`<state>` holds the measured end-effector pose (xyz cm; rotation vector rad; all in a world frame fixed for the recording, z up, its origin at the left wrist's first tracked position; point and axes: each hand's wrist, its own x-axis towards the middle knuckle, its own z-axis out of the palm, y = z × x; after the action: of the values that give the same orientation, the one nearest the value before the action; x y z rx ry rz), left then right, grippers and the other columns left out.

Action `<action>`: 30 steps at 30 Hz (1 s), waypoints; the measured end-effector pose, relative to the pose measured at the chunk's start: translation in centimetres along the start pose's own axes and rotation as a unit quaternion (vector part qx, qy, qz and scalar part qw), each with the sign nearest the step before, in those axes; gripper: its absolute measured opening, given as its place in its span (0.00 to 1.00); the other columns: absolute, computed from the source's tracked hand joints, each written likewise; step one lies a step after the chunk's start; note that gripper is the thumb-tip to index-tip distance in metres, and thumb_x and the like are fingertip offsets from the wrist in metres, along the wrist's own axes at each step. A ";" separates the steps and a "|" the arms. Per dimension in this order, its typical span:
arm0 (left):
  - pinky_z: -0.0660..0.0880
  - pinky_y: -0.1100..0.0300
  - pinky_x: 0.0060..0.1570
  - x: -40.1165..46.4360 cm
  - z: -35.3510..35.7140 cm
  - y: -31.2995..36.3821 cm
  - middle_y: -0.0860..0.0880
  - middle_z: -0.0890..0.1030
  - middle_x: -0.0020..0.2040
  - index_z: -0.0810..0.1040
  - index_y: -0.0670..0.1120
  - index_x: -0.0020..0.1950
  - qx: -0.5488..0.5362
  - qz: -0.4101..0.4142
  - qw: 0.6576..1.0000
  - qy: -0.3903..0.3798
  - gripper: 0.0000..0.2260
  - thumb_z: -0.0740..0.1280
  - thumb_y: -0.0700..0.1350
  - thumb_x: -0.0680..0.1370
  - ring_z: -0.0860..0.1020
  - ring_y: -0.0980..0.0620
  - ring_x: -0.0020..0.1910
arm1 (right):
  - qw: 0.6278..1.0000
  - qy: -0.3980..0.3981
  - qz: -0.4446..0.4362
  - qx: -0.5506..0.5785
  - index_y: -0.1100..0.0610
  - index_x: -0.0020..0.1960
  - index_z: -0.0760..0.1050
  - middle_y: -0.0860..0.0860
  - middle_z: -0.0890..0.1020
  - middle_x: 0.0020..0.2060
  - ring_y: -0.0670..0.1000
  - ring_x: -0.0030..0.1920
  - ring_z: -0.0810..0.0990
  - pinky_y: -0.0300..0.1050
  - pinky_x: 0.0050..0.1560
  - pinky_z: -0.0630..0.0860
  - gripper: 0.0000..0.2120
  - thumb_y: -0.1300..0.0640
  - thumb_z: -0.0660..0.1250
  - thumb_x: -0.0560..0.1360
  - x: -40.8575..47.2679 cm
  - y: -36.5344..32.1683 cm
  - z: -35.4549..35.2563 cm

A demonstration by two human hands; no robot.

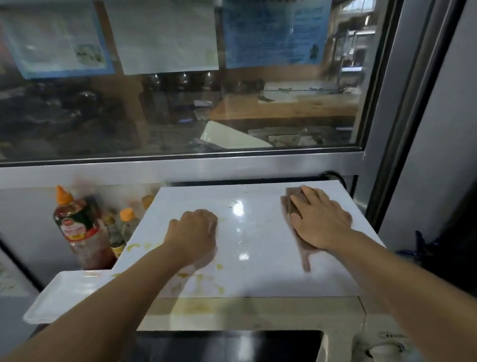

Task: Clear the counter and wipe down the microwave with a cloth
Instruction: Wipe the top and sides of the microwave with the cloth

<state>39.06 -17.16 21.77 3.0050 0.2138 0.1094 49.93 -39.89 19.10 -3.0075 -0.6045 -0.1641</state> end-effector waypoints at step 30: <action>0.68 0.50 0.59 4.0 0.1 -12.2 0.51 0.73 0.58 0.75 0.50 0.60 -0.057 -0.006 0.997 0.045 0.14 0.65 0.46 0.75 0.64 0.50 0.61 | 0.996 0.012 -0.086 0.013 0.45 0.74 0.58 0.45 0.57 0.76 0.51 0.74 0.55 0.51 0.72 0.56 0.23 0.46 0.51 0.79 8.6 -9.5 1.7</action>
<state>41.32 -4.58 20.34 2.8878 0.2270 0.2468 54.32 -27.71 18.85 -2.9210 -0.8574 -0.1983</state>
